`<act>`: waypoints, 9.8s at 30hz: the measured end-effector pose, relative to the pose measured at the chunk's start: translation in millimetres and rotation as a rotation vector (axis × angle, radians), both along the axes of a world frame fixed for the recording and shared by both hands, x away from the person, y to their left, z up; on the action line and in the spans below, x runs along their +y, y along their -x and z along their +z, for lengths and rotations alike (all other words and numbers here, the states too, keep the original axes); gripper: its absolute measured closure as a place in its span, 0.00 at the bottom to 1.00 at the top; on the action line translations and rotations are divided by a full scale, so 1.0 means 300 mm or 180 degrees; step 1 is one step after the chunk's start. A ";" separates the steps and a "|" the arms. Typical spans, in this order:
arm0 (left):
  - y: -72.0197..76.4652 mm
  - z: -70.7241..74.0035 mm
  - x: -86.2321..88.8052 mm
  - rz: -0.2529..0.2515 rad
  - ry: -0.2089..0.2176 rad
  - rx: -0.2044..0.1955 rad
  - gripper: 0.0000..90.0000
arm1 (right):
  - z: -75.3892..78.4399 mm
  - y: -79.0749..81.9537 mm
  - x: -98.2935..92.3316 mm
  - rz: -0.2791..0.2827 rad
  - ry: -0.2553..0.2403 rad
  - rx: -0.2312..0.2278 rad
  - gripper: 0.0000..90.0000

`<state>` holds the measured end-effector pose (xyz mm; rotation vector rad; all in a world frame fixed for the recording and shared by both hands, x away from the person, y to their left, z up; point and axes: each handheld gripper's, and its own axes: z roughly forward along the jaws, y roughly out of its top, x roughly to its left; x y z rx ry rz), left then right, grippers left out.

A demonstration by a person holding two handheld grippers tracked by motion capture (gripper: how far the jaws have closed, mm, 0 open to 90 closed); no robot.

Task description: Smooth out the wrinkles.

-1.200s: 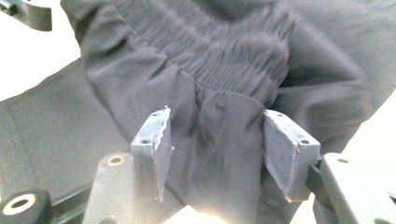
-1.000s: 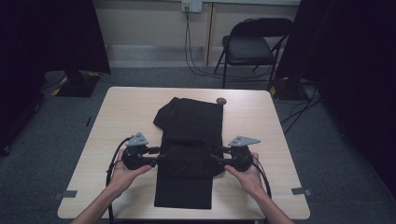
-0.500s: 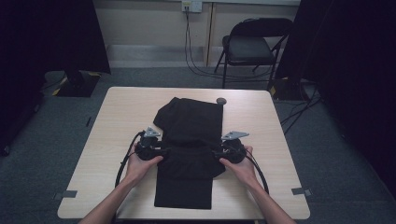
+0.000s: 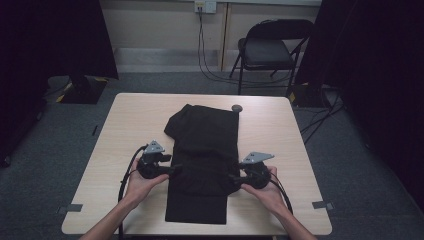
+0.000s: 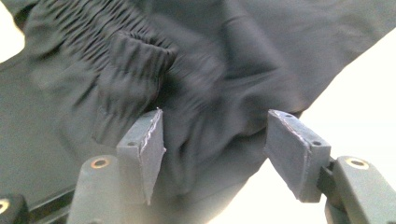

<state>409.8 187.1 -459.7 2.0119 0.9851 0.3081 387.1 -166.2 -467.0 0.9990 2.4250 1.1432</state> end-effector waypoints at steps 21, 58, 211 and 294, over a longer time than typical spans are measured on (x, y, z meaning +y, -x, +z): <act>0.094 0.042 -0.083 -0.0595 -0.0018 -0.0210 0.39 | 0.012 0.021 0.050 0.0231 -0.0104 0.0025 0.42; 0.030 -0.027 -0.099 -0.0336 -0.0227 -0.0090 0.34 | 0.022 0.101 0.036 0.0439 -0.0011 -0.0092 0.38; -0.397 0.134 -0.051 0.0201 0.0418 -0.0058 0.90 | 0.160 -0.483 0.087 -0.0348 -0.0399 -0.0262 0.98; 0.092 0.064 -0.082 -0.0856 -0.0100 -0.0226 0.66 | 0.114 -0.017 0.140 0.0675 -0.0437 -0.0140 0.74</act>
